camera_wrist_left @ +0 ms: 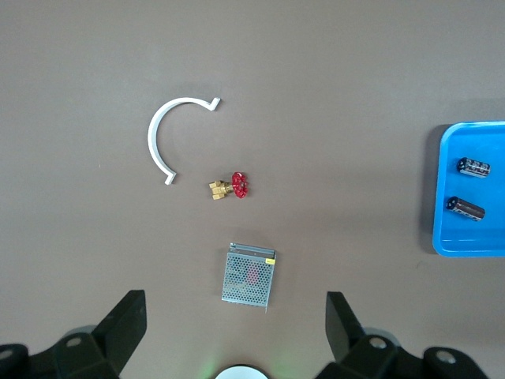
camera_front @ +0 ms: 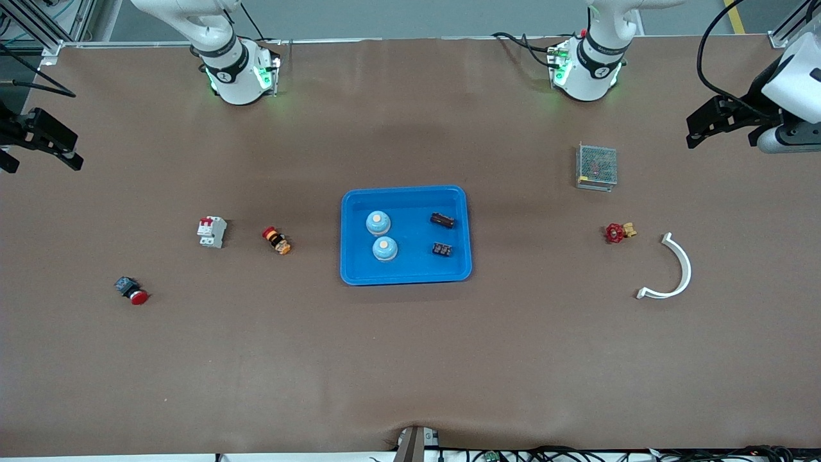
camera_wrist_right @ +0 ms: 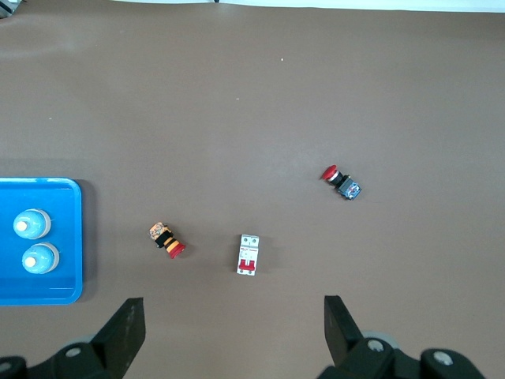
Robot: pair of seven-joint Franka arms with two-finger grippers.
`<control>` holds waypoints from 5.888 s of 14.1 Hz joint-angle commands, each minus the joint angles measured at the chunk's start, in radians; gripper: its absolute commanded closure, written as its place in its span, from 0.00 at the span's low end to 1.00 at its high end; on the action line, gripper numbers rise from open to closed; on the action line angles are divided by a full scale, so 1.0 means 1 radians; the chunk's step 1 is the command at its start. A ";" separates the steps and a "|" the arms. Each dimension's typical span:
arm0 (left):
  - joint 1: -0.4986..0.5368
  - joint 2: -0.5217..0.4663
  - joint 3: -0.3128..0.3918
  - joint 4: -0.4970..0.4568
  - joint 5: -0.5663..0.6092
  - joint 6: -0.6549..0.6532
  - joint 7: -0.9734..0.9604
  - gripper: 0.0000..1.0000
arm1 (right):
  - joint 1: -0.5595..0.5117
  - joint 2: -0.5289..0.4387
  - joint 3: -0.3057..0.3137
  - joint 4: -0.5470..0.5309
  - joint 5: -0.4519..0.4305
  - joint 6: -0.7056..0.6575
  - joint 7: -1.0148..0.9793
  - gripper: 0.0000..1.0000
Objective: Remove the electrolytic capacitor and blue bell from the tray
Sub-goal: 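Move both grippers from rest toward the blue tray, then grasp a brown capacitor with the left gripper while the right gripper lowers, then lift the capacitor with the left gripper while the right gripper grasps a bell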
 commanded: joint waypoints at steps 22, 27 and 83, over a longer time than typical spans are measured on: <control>-0.001 0.010 -0.055 -0.277 -0.037 0.192 -0.350 0.00 | 0.185 0.070 0.015 0.014 0.018 0.040 0.149 0.00; -0.003 0.059 -0.148 -0.370 -0.075 0.336 -0.662 0.00 | 0.300 0.150 0.016 0.013 0.019 0.075 0.284 0.00; -0.265 0.509 -0.306 -0.298 0.282 0.769 -1.838 1.00 | 0.719 0.560 0.011 -0.382 0.079 0.879 0.619 0.00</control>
